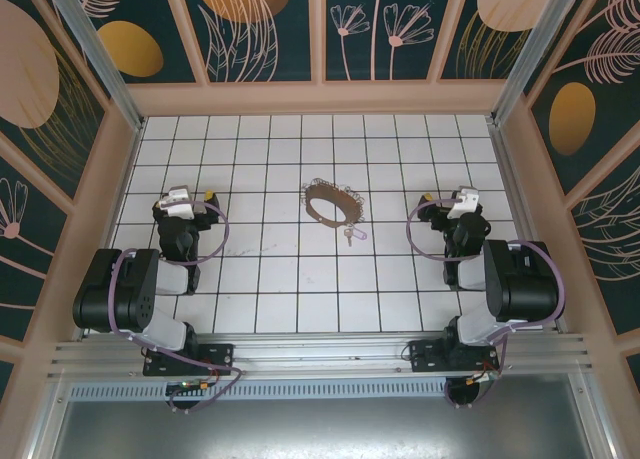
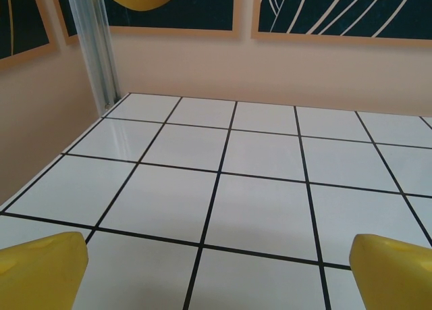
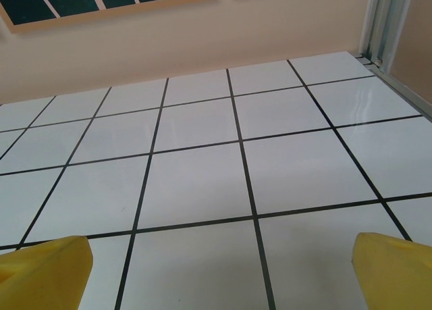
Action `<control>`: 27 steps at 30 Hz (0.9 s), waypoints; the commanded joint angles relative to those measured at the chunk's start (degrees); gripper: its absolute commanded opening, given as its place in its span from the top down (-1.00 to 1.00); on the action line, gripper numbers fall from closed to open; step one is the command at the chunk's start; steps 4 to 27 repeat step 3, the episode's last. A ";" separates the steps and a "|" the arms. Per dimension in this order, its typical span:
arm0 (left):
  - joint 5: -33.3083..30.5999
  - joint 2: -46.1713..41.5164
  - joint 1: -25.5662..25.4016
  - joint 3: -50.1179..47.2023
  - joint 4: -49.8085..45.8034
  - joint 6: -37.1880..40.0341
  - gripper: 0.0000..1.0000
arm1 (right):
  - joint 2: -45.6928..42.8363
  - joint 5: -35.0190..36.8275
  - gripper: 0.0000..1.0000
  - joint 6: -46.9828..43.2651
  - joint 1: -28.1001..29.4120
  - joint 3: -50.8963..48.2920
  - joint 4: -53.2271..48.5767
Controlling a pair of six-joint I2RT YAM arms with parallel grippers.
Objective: Put the keys on the keyring
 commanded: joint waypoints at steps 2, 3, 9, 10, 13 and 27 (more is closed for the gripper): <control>0.93 -0.51 0.20 0.30 0.57 -0.73 -0.98 | 0.00 0.23 -0.97 -0.74 -0.26 0.57 1.89; 0.96 -0.51 0.20 0.35 0.57 -0.73 -0.98 | 0.01 0.26 -0.98 -0.75 -0.21 0.56 1.85; 0.96 -0.51 0.20 0.35 0.57 -0.73 -0.98 | 0.01 0.26 -0.98 -0.75 -0.21 0.56 1.85; 0.96 -0.51 0.20 0.35 0.57 -0.73 -0.98 | 0.01 0.26 -0.98 -0.75 -0.21 0.56 1.85; 0.96 -0.51 0.20 0.35 0.57 -0.73 -0.98 | 0.01 0.26 -0.98 -0.75 -0.21 0.56 1.85; 0.96 -0.51 0.20 0.35 0.57 -0.73 -0.98 | 0.01 0.26 -0.98 -0.75 -0.21 0.56 1.85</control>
